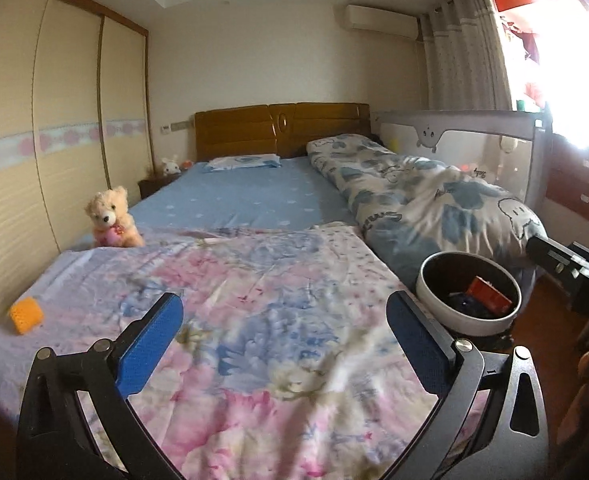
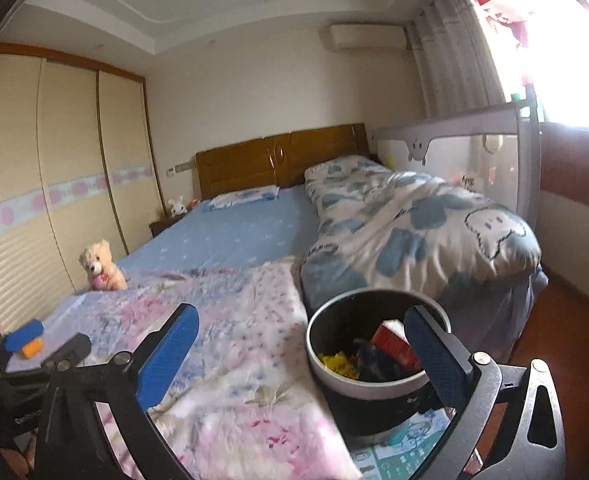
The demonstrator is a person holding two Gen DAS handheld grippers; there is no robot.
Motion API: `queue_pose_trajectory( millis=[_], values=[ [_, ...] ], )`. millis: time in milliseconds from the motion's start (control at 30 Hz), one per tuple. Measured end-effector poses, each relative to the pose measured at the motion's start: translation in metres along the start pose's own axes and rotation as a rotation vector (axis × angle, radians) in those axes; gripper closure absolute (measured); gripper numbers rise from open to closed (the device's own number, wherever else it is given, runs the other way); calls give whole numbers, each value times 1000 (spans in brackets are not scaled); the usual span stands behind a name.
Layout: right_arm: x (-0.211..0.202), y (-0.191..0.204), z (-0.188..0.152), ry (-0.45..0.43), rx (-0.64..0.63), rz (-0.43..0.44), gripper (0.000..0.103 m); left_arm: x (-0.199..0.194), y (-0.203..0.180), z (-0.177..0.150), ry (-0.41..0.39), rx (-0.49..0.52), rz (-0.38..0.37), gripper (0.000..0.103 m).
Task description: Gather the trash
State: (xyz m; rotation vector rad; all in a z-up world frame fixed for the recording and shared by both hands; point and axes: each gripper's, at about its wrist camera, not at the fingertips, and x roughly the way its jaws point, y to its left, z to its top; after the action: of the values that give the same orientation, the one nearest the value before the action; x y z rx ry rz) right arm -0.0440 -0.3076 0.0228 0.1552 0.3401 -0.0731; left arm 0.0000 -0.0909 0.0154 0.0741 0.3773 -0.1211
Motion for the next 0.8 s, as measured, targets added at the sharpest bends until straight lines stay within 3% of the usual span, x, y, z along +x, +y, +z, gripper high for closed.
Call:
queue_pose_trajectory(
  millis=[233, 800],
  values=[
    [12, 8, -23, 47, -16, 7, 0, 0, 1, -4, -1, -2, 36, 0],
    [13, 8, -21, 54, -10, 16, 0, -2, 0, -6, -7, 2, 43, 0]
  ],
)
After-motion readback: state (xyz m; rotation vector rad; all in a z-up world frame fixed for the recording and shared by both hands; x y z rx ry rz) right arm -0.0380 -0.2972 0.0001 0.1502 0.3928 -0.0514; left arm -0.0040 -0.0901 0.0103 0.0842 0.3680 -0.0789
